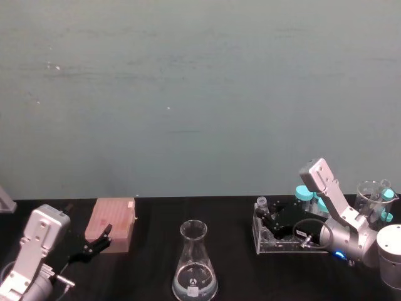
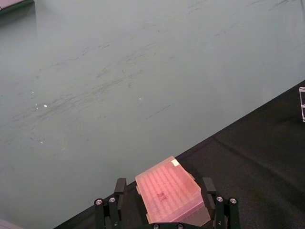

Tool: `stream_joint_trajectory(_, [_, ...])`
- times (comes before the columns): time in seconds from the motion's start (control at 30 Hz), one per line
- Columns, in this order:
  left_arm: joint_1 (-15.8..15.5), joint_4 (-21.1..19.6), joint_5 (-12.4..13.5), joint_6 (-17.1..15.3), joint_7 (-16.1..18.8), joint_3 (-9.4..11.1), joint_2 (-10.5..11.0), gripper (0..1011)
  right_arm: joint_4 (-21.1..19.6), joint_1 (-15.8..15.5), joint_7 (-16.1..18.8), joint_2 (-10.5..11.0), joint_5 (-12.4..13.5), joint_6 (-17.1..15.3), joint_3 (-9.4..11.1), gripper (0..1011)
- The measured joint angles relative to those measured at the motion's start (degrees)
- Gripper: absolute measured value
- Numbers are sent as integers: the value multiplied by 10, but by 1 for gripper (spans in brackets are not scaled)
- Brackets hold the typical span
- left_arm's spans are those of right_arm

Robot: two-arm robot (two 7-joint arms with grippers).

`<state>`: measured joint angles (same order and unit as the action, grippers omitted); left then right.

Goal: Pour the liquid from the test tube into the beaker using one hand.

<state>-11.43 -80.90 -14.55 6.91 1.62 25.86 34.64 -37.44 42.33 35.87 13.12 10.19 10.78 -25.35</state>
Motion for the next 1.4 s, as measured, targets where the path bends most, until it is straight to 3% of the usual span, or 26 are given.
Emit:
stream_joint_trajectory(0.87, [0,0,0,0,0,0,0,1000,-61,-18,-1,12,6,-4,9,199])
stream_joint_trajectory(1.4, [0,0,0,0,0,0,0,1000,-108,-22,-4,20,23,-4,17,199])
